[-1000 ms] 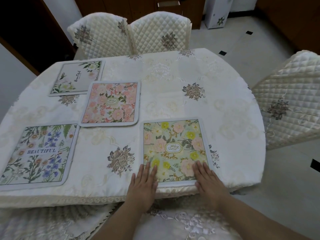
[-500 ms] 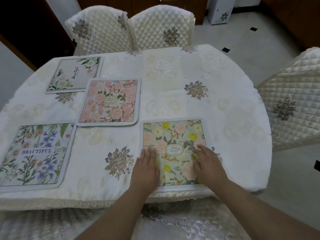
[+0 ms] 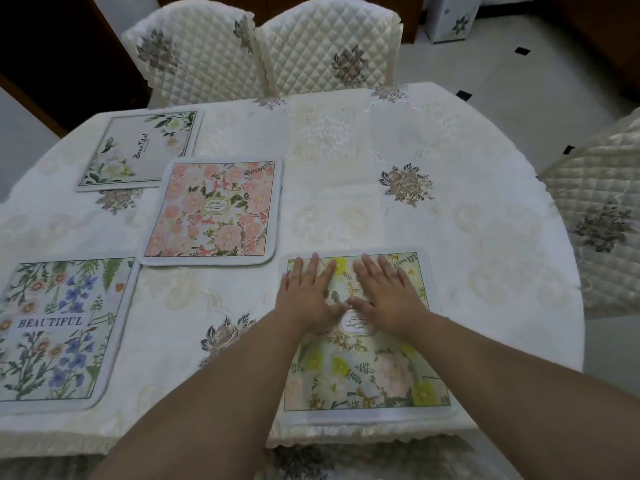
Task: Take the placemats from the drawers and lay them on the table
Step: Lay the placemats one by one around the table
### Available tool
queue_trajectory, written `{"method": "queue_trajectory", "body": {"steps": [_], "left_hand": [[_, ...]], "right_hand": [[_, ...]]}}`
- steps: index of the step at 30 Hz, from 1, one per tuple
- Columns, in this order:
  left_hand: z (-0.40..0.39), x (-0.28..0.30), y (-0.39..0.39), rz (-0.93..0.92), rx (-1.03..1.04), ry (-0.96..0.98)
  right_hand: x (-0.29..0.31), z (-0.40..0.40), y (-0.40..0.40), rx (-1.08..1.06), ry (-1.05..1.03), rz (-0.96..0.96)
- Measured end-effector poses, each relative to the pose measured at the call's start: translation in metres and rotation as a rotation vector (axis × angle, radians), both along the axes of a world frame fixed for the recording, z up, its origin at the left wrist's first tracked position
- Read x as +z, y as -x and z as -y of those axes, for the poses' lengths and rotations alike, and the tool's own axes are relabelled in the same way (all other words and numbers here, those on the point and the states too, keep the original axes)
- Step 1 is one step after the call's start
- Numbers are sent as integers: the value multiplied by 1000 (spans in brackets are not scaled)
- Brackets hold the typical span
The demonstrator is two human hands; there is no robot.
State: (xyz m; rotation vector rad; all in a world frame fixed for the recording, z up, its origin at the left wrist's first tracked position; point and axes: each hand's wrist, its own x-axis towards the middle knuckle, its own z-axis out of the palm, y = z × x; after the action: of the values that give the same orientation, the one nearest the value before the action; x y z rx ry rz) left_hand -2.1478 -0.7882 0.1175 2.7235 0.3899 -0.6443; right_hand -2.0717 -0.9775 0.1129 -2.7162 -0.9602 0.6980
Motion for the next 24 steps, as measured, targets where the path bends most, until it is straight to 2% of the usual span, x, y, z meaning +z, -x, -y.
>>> {"method": "queue_trajectory", "body": {"steps": [4,9,12,16,18,21,24], "left_hand": [[-28,-2,11,8,124,-9],[-31,0,13,32,172,-18],[-44,9,15,238,245,-127],[-72,19,21,470,232,-277],[-81,21,21,425,284,-263],[-88,16,23,213,210,-226],[-93,11,32,181,180,-140]], "right_hand": [[-6,26,-14,-192,-3,91],[-2,33,-17,-261,-13,69],[4,26,-19,-277,7,38],[16,9,-26,-298,9,51],[20,2,-22,-317,-87,55],[29,-9,-4,-330,-240,-33],[36,-18,16,-336,-306,-108]]}}
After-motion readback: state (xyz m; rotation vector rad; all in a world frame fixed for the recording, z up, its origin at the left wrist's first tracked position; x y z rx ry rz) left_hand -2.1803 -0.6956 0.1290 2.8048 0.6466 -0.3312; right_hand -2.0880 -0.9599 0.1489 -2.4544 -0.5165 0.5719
